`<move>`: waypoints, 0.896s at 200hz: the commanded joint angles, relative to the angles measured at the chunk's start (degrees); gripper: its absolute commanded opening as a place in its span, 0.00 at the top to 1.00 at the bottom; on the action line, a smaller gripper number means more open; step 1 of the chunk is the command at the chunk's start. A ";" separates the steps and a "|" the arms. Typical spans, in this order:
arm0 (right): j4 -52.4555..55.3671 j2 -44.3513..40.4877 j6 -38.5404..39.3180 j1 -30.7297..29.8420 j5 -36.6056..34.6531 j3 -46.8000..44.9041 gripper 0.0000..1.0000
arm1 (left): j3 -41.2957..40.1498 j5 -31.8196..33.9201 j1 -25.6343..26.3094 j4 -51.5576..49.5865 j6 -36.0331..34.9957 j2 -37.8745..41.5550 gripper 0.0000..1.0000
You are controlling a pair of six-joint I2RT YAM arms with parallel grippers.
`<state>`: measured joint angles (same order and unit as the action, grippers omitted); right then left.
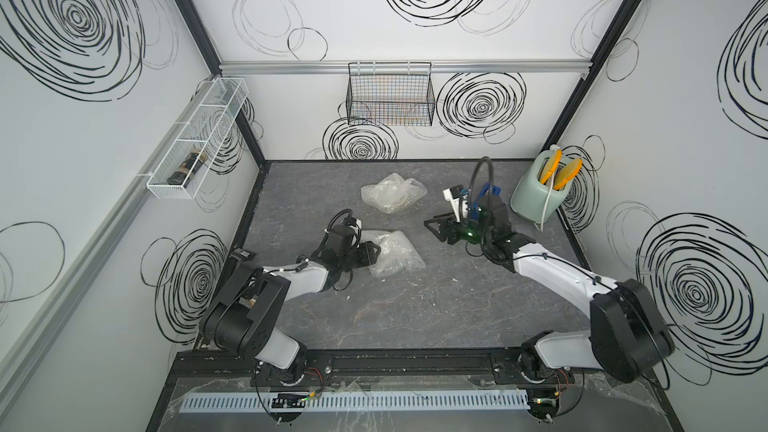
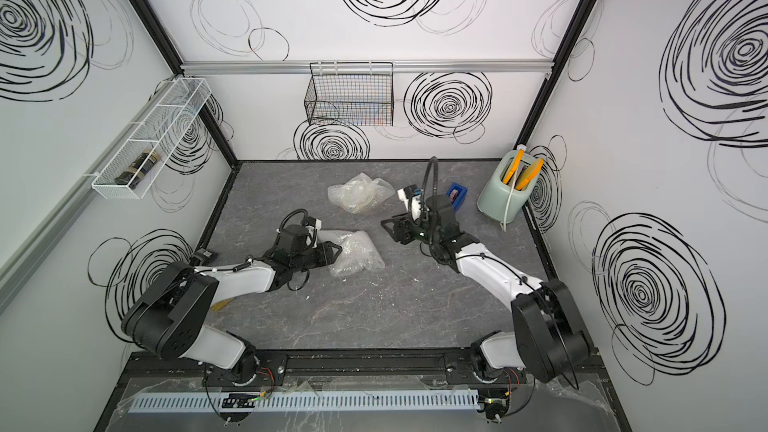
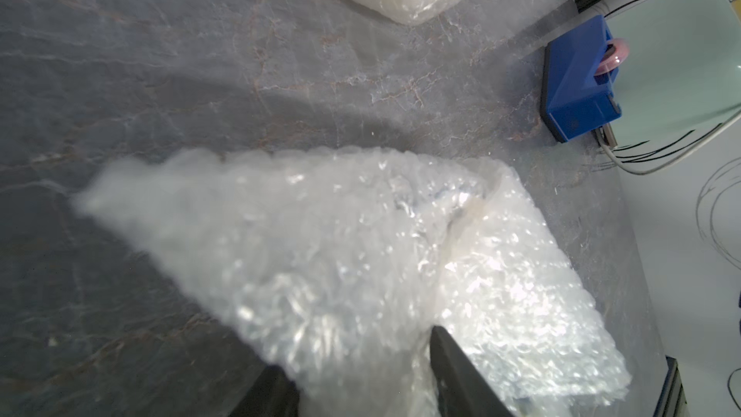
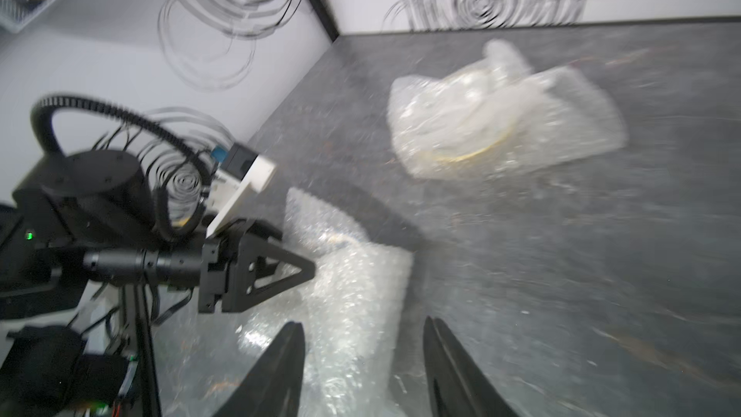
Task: Wrap bowls in bubble wrap
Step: Wrap the bowl in bubble wrap, then tear off the tape using the Tape Cutter.
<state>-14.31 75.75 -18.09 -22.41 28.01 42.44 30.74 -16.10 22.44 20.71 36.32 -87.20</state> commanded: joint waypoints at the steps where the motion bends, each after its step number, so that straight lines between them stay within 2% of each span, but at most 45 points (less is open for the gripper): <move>1: -5.99 -2.46 -7.74 8.37 2.46 -3.77 0.45 | -0.60 -0.78 -0.38 2.05 -0.28 -0.61 0.48; 25: -5.91 -0.29 -13.74 19.42 8.54 -3.05 0.47 | -0.63 -0.68 -0.24 1.94 -0.45 -0.53 0.48; 58: -5.56 7.26 -20.86 28.99 12.80 0.00 0.49 | -0.60 -0.07 -0.10 1.44 -0.91 -0.34 0.49; 106: -7.25 18.46 -25.21 31.64 15.94 5.39 0.52 | -0.33 -0.16 0.01 1.24 -1.16 -0.58 0.49; 179: -12.30 26.56 -29.44 31.52 16.69 7.52 0.55 | -0.16 0.09 0.38 0.75 -1.42 -0.87 0.49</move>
<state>-23.16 100.64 -45.30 9.06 43.33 48.49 30.63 -16.34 22.50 20.80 35.59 -87.24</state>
